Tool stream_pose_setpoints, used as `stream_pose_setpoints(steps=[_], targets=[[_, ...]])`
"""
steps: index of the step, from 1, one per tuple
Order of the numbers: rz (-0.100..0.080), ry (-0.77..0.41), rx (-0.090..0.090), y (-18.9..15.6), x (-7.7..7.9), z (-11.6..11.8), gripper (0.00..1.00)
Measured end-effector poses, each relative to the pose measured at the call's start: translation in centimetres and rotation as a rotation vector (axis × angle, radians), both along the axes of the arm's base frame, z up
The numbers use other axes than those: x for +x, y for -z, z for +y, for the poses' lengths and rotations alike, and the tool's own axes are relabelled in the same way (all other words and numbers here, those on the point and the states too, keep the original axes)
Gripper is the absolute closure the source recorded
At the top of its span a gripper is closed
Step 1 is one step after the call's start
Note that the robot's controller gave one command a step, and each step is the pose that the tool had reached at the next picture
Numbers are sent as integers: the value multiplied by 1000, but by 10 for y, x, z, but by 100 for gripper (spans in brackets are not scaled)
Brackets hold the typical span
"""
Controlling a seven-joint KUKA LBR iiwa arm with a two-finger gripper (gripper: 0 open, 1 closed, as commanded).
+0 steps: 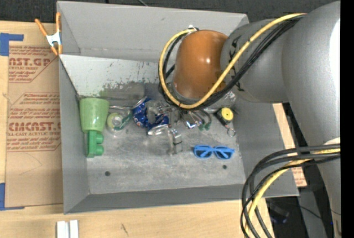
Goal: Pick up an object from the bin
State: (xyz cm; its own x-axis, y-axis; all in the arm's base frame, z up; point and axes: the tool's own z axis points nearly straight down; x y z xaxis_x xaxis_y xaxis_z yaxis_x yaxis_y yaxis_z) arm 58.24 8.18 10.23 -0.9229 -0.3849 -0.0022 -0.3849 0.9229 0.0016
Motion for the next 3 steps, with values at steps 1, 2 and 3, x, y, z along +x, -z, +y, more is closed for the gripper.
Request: stream_pose_setpoints(steps=[1, 2, 3], targets=[[1, 205, -1, 5, 3, -5, 0], [-1, 319, 0, 29, 10, -8, 0], [0, 493, 0, 32, 10, 2, 0]])
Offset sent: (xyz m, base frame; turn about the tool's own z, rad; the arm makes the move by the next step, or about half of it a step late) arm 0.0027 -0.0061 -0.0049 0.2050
